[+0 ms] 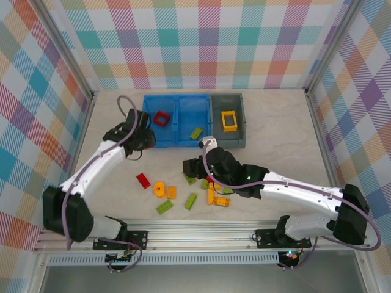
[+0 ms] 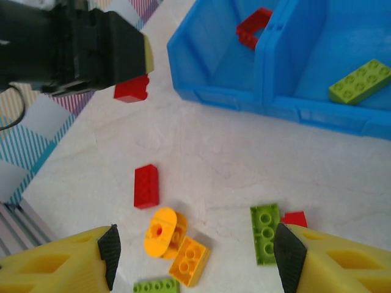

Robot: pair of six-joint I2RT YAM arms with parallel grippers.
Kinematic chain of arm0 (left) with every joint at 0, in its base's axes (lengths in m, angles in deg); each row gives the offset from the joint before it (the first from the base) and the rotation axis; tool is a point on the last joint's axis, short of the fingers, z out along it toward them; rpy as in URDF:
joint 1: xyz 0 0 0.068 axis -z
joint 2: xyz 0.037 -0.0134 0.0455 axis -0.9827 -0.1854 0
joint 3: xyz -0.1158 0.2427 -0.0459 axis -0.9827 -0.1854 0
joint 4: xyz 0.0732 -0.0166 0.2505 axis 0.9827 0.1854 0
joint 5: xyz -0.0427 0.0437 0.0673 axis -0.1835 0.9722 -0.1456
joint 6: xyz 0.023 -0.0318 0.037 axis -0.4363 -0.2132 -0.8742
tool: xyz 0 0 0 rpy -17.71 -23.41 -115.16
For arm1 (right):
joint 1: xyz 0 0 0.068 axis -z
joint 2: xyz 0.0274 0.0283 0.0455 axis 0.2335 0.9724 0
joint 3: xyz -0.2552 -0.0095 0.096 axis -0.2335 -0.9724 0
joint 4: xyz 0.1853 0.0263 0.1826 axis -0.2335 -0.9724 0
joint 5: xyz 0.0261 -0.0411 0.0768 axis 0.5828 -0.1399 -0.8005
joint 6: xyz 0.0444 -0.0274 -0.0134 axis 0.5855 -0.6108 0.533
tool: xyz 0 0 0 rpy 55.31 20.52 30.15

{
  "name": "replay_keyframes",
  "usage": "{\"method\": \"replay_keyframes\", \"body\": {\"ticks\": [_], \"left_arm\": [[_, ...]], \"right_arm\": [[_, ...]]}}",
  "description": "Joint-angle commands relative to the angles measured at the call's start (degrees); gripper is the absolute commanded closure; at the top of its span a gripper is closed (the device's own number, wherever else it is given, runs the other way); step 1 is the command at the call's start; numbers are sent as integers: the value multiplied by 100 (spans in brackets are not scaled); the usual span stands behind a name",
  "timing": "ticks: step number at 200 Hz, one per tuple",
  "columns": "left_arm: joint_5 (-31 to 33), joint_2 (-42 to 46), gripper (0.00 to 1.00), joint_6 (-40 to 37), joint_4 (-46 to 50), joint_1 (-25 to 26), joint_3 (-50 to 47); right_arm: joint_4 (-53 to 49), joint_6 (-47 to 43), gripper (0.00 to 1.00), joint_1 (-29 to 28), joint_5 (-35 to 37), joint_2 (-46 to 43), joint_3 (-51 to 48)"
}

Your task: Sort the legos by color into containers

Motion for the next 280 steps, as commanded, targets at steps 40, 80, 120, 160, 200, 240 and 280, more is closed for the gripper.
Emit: {"method": "replay_keyframes", "body": {"ticks": [40,80,120,160,200,240,280], "left_arm": [[562,-2136,74,-281,183,-4,1805],[538,-3004,70,-262,183,-187,2203],[302,-3150,49,-207,304,-202,2371],[171,-2505,41,-68,355,-79,2303],[45,-1000,36,257,149,492,1519],[-222,1122,33,841,-377,1750,-197],[569,2720,34,1767,-862,3550,-1484]], "right_arm": [[637,-12,31,73,60,-168,-164],[361,133,30,85,117,-270,-293],[-970,890,30,89,661,-451,-337],[-3000,1913,32,86,849,-638,-286],[-4504,2015,35,82,22,-589,-346],[-4944,1415,29,-114,-888,-125,-486],[-4895,955,21,-188,-907,1131,-116]]}}
